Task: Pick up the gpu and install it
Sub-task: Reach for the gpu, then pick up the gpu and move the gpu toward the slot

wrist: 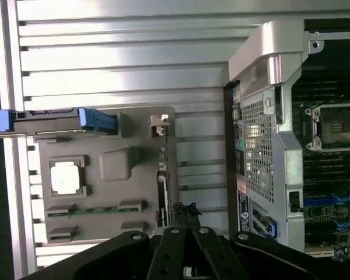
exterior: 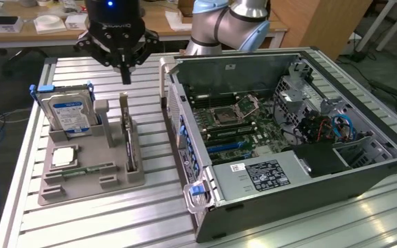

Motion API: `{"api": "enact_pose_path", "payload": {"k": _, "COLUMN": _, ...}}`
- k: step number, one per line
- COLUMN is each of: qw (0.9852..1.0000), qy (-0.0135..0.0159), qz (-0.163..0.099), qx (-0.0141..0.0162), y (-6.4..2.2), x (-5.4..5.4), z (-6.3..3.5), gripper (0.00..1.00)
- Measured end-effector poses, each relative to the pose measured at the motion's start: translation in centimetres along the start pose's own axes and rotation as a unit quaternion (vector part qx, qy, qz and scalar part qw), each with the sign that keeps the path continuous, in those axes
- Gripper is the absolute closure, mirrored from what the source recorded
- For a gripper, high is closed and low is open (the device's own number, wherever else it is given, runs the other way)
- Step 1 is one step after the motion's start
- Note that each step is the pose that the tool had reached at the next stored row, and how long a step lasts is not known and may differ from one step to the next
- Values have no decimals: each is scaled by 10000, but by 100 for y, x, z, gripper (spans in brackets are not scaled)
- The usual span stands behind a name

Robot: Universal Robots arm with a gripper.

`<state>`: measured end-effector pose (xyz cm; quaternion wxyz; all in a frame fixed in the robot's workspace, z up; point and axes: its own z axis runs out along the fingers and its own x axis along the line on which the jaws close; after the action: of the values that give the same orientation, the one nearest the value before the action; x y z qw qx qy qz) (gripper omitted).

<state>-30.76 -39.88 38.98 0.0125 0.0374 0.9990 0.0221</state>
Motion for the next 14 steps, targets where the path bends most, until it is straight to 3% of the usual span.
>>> {"api": "enact_pose_path", "payload": {"k": 7, "qw": 10000, "qy": 1, "qz": 0, "qx": 0, "y": -18, "x": 230, "z": 1, "gripper": 90}}
{"api": "enact_pose_path", "payload": {"k": 14, "qw": 10000, "qy": 1, "qz": 0, "qx": 0, "y": -19, "x": 247, "z": 1, "gripper": 90}}
